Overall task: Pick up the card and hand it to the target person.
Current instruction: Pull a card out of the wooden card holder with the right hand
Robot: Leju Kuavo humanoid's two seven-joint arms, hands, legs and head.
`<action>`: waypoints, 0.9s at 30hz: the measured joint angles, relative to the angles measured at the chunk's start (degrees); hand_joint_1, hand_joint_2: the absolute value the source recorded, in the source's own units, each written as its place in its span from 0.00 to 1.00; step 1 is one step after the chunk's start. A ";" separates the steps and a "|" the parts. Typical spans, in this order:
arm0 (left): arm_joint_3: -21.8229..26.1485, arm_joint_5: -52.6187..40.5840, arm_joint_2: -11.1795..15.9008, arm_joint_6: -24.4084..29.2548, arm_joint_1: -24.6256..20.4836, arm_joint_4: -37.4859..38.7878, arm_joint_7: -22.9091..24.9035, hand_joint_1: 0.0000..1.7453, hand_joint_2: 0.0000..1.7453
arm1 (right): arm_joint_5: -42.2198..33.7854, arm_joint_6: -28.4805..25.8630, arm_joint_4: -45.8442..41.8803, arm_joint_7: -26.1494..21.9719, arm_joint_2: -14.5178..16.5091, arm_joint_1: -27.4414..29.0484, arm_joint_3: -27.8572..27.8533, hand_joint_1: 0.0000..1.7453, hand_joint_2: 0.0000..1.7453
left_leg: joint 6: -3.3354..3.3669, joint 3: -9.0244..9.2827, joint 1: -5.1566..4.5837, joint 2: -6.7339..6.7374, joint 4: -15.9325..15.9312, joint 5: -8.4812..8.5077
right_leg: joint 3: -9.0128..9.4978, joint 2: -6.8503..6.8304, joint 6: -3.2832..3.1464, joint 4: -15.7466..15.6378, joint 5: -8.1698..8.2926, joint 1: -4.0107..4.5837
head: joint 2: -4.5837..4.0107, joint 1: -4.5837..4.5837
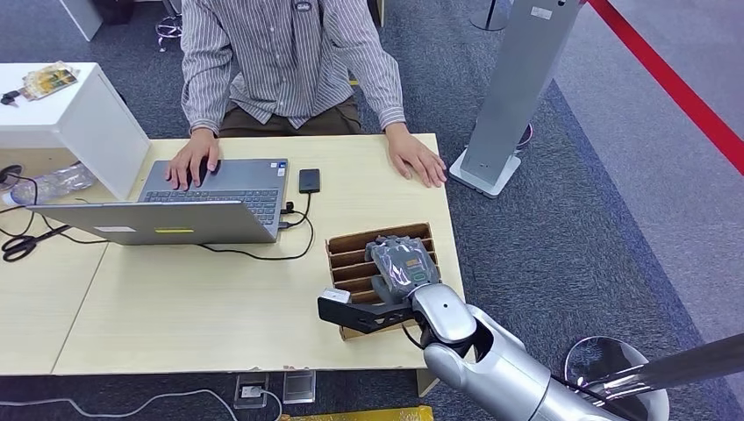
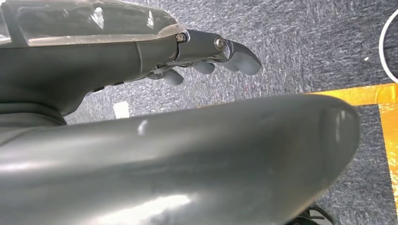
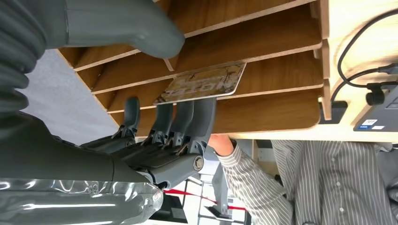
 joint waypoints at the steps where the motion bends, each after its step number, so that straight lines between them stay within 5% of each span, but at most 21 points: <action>1: 0.00 0.00 0.00 0.00 -0.01 0.00 0.00 0.00 0.00 | 0.03 -0.08 -0.01 0.04 -0.01 0.00 -0.02 0.58 1.00 | 0.00 0.00 0.00 0.00 0.00 0.00 | 0.00 0.00 0.00 0.00 0.00 0.00 | 0.00 -0.01; 10: 0.00 0.00 0.00 0.00 -0.02 0.00 0.01 0.00 0.00 | 0.18 -0.54 0.00 0.19 -0.01 0.01 -0.32 0.67 1.00 | 0.00 -0.02 0.00 -0.01 0.00 0.00 | -0.01 0.00 0.00 0.00 0.00 0.00 | -0.01 -0.02; 17: 0.00 0.00 0.00 0.00 0.00 0.00 0.02 0.00 0.00 | 0.38 -1.35 0.00 0.17 0.00 0.03 -0.74 0.99 1.00 | 0.00 -0.02 0.00 -0.01 0.00 0.00 | -0.01 -0.01 0.00 0.00 0.00 0.00 | 0.00 -0.02; 20: 0.00 0.00 0.00 0.00 0.01 0.00 0.02 0.00 0.00 | 0.62 -2.36 0.00 0.07 0.02 0.14 -0.94 1.00 1.00 | 0.00 -0.02 0.00 -0.01 0.00 0.00 | -0.01 -0.01 0.00 0.00 0.00 0.00 | 0.01 -0.02; 24: 0.00 0.00 0.00 -0.06 0.01 0.00 -0.72 0.00 1.00 | 1.10 -4.70 -0.02 -0.18 0.02 0.44 -1.23 1.00 1.00 | 0.00 -0.02 0.00 -0.01 0.00 0.00 | -0.02 0.00 0.00 0.00 0.00 0.00 | 0.00 -0.01; 27: 0.00 -0.01 0.00 -0.28 0.00 0.00 -1.54 0.00 1.00 | 1.52 -6.23 -0.04 -0.46 0.02 0.70 -1.42 1.00 1.00 | 0.00 -0.02 0.00 0.00 0.00 0.00 | -0.01 0.00 0.00 0.00 0.00 0.00 | 0.01 -0.02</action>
